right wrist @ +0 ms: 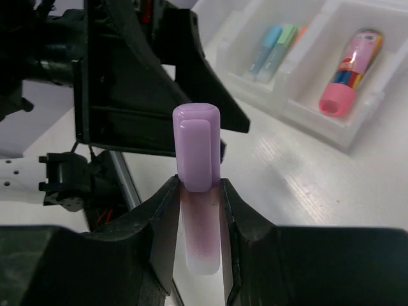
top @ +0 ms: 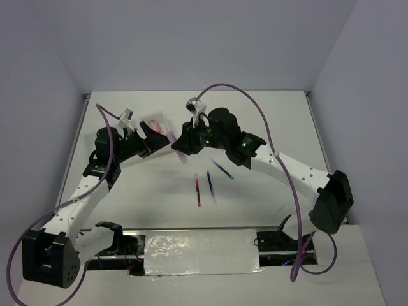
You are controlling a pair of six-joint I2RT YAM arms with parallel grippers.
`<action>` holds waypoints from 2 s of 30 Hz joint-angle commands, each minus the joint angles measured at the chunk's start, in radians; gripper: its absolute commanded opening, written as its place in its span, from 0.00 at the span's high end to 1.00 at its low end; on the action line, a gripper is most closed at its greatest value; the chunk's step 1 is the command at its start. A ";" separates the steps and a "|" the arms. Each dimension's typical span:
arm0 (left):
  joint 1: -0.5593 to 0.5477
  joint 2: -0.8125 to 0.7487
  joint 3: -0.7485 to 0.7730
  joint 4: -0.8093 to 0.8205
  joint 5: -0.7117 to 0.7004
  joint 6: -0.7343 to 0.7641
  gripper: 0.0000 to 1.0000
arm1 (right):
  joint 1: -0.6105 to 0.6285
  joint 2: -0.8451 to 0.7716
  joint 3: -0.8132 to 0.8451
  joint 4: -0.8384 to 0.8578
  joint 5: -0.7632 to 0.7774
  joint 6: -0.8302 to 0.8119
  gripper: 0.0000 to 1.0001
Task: Sort the stationery into containers
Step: Pick up the pen from the center of the board, then place the pen in the storage box.
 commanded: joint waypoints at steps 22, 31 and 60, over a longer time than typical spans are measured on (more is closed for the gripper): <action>-0.011 -0.076 0.019 0.102 -0.040 -0.025 0.02 | 0.111 0.059 0.039 -0.026 0.231 0.161 0.80; -0.014 -0.033 -0.007 0.144 -0.002 -0.044 0.23 | 0.152 0.091 0.102 0.005 0.229 0.162 0.79; 0.101 0.749 0.910 -0.832 -1.109 0.291 0.79 | 0.037 -0.279 -0.286 -0.212 0.585 0.187 0.00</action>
